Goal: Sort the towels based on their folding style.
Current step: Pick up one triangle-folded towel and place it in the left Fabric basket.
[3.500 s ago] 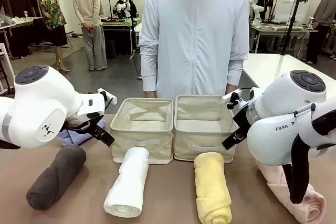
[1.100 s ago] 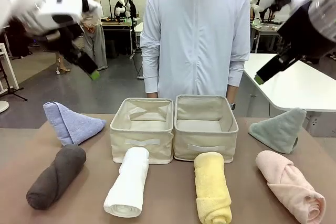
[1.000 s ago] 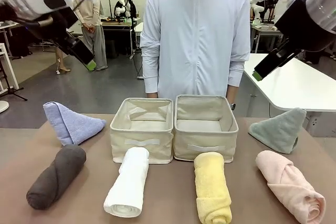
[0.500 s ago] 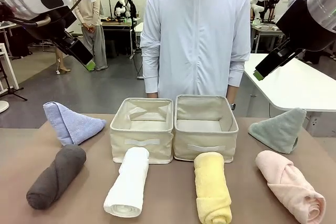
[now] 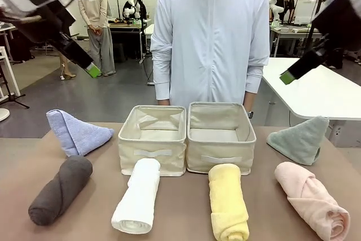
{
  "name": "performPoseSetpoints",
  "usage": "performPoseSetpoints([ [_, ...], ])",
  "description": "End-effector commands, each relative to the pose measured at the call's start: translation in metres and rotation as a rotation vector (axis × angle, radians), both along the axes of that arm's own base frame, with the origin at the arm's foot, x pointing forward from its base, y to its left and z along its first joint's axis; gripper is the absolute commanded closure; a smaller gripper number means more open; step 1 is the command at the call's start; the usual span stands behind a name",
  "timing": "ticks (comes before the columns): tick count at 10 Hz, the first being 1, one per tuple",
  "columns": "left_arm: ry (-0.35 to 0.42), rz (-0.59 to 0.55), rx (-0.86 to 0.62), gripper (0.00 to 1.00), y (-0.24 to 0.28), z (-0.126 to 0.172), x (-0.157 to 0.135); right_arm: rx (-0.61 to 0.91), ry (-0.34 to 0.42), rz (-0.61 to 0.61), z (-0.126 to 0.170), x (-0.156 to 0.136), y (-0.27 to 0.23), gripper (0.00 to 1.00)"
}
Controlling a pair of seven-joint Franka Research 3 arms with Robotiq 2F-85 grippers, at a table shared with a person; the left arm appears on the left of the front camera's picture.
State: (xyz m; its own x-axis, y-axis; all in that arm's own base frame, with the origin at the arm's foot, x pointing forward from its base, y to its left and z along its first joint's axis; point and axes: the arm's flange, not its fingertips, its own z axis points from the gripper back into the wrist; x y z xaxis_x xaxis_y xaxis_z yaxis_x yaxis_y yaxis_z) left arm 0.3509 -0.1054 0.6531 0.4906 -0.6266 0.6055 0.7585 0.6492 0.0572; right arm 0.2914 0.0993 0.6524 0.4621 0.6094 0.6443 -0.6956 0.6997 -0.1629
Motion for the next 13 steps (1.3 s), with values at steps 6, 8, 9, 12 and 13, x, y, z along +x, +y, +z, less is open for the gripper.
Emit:
performPoseSetpoints([
  [6,0.0,-0.383,-0.354,0.0,0.212,-0.002,0.061,0.539,0.087,0.262,-0.055,0.064,-0.199,0.0],
  [8,-0.086,-0.374,-0.349,0.0,0.235,-0.005,0.049,0.587,0.004,0.24,-0.056,0.042,-0.224,0.0],
  [9,-0.106,-0.365,-0.363,0.0,0.239,-0.005,0.037,0.579,-0.026,0.231,-0.053,0.025,-0.236,0.0],
  [12,-0.106,-0.365,-0.375,0.0,0.227,-0.003,0.01,0.535,0.003,0.208,-0.052,-0.011,-0.263,0.0],
  [13,-0.086,-0.369,-0.367,0.0,0.223,-0.001,0.003,0.511,0.015,0.21,-0.053,-0.021,-0.271,0.0],
])
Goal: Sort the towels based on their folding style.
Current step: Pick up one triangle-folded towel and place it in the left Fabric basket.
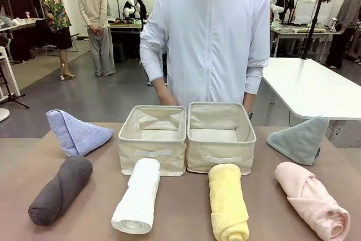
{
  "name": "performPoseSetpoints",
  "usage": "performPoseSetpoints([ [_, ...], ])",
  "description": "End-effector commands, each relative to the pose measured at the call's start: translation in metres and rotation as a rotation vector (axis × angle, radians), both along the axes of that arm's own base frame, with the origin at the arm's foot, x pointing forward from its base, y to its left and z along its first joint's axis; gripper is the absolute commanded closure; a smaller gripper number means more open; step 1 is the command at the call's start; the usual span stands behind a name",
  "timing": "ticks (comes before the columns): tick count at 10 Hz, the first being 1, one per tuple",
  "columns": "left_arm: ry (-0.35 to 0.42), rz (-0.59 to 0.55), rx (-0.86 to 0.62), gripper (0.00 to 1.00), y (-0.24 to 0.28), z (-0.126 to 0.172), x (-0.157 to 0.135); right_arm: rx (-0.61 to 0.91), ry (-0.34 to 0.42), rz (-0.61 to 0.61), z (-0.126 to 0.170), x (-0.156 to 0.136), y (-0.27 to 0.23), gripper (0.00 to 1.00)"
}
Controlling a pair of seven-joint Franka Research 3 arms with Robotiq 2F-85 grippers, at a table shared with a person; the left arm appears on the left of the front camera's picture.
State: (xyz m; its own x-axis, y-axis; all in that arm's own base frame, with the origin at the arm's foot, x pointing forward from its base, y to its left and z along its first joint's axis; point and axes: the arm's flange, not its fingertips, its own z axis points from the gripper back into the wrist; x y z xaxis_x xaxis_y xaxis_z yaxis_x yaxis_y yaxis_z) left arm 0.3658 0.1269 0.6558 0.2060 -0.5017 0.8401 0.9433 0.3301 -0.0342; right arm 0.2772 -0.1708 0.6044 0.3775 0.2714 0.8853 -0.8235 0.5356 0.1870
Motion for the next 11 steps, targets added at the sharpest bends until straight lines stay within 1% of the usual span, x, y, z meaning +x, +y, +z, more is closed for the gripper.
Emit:
performPoseSetpoints([
  [1,0.027,0.002,0.005,0.0,-0.017,-0.001,-0.018,-0.03,-0.005,0.003,-0.005,-0.016,-0.008,0.0],
  [3,0.063,0.012,0.018,0.0,-0.024,0.004,-0.026,0.007,-0.053,-0.004,-0.005,-0.028,-0.019,0.0],
  [4,0.016,-0.011,0.007,0.0,-0.016,0.003,-0.014,-0.009,0.001,-0.013,-0.002,-0.02,-0.014,0.0],
  [11,0.016,-0.011,0.007,0.0,-0.016,0.003,-0.014,-0.009,0.001,-0.013,-0.002,-0.02,-0.014,0.0],
])
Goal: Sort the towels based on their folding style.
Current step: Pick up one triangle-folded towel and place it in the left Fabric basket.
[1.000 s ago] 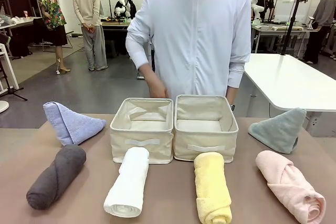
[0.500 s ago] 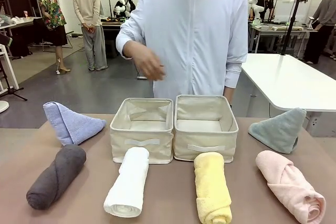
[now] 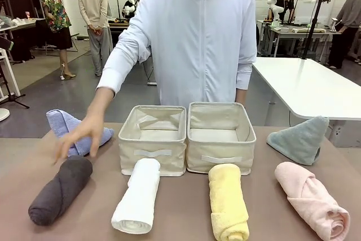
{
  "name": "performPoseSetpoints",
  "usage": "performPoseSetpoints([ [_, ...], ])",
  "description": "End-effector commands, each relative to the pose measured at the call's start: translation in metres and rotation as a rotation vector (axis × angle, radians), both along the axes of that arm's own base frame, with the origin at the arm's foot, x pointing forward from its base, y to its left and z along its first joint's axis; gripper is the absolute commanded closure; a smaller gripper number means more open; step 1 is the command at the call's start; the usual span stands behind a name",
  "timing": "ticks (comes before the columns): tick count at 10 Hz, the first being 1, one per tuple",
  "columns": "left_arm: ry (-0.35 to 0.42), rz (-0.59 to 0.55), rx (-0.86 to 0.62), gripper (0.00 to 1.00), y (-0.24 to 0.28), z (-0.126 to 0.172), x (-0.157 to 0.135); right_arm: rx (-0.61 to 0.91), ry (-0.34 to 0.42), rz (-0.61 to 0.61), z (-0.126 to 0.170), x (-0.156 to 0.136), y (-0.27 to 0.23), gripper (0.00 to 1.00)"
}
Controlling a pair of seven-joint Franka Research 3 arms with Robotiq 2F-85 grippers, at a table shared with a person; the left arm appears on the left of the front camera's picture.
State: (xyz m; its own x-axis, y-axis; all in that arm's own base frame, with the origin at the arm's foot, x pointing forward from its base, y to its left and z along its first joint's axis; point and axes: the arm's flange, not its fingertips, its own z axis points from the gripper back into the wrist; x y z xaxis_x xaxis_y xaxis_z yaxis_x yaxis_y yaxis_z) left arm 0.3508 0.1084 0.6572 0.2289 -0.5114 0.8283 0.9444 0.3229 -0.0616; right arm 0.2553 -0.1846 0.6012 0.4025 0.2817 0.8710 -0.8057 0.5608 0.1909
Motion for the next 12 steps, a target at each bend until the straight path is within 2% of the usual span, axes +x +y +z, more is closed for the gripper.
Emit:
performPoseSetpoints([
  [1,-0.016,-0.003,-0.003,0.0,0.003,0.001,0.001,0.014,-0.019,0.012,0.001,0.002,0.0,0.0],
  [10,-0.001,0.0,0.0,0.0,0.0,0.0,0.0,0.014,-0.019,0.012,0.001,0.002,0.0,0.0],
  [12,0.229,0.206,0.262,0.0,-0.02,-0.019,0.057,0.014,-0.019,0.012,0.001,0.002,0.0,0.0],
])
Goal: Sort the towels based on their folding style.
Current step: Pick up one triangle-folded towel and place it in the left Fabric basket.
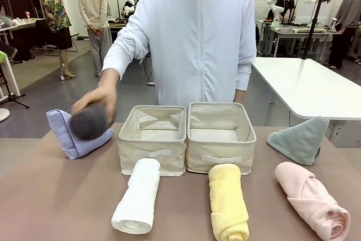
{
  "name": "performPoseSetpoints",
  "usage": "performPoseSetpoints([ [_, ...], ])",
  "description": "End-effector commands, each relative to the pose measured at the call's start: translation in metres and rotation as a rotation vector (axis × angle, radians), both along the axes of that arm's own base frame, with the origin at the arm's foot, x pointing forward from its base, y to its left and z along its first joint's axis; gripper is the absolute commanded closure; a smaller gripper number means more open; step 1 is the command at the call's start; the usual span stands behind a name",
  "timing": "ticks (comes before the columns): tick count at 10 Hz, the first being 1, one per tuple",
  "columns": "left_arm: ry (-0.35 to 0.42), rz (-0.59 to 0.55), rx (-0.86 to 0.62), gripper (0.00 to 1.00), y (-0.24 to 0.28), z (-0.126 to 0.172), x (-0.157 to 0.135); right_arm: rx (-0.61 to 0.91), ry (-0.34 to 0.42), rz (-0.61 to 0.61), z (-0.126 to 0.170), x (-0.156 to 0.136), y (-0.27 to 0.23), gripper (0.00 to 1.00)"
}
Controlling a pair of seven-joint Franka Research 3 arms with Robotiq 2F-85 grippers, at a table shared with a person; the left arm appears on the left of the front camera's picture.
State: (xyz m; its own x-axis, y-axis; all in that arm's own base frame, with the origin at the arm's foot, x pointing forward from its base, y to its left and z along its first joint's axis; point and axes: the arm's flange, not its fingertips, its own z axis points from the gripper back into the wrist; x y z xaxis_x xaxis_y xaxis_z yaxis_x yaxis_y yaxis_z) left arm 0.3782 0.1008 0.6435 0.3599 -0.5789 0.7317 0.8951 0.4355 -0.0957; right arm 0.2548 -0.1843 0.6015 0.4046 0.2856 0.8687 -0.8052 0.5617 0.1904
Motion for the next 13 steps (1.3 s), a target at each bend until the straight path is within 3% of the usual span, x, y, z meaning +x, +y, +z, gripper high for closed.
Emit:
performPoseSetpoints([
  [1,0.196,0.173,0.216,0.0,-0.021,-0.014,0.05,0.019,-0.021,0.013,0.001,0.002,-0.001,0.0],
  [4,0.414,0.331,0.539,0.0,-0.035,-0.061,0.113,0.019,-0.021,0.013,0.001,0.002,-0.001,0.0],
  [6,0.492,0.329,0.603,0.0,-0.034,-0.094,0.146,0.019,-0.021,0.013,0.001,0.002,-0.001,0.0],
  [10,0.519,0.285,0.57,0.0,-0.031,-0.138,0.169,0.019,-0.021,0.013,0.001,0.002,-0.001,0.0],
  [13,0.453,0.286,0.529,0.0,-0.037,-0.171,0.181,0.019,-0.021,0.013,0.001,0.002,-0.001,0.0],
])
